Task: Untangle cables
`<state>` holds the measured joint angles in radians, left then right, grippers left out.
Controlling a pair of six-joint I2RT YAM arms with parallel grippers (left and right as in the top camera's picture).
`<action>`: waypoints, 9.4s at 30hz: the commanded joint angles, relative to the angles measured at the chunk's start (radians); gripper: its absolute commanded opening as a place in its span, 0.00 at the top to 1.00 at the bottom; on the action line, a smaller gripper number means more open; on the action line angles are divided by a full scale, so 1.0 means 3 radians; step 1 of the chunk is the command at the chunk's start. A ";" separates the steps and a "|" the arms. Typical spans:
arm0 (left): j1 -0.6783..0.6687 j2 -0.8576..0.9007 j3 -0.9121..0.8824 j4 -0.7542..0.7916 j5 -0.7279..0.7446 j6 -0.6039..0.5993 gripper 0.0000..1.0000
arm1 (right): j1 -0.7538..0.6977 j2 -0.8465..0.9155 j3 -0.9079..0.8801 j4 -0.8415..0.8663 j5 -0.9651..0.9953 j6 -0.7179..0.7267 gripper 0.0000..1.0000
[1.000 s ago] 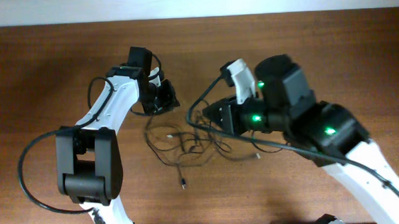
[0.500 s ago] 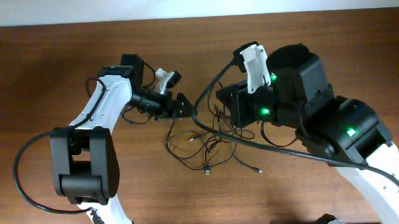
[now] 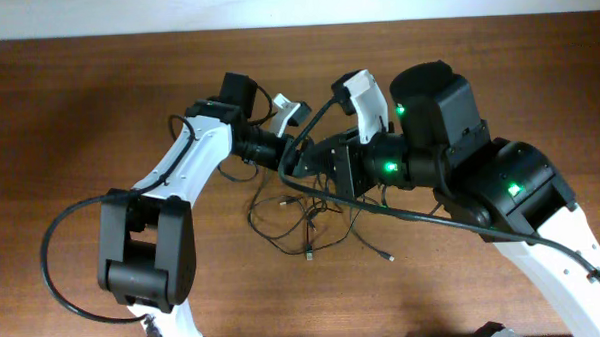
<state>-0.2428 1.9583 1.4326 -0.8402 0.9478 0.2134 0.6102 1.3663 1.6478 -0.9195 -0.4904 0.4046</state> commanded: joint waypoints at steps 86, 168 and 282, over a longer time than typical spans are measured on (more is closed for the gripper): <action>-0.0113 0.0402 0.0027 -0.0197 -0.2962 -0.2525 1.00 | -0.0013 -0.0151 0.1339 -0.0771 0.1509 -0.0383 0.96; 0.0374 0.0585 0.1457 -0.1492 -0.2510 -0.1853 0.01 | -0.0006 0.1409 0.1532 -0.2584 0.1008 -0.0862 0.02; 0.0146 0.0585 0.1363 -0.1793 -0.0813 0.0483 0.26 | -0.1475 0.0270 0.1283 -0.1334 0.0556 -0.0468 0.96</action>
<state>-0.1596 2.1395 1.8633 -1.3525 0.5903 0.1352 0.2508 1.4220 2.0247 -1.3102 -0.2630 0.1879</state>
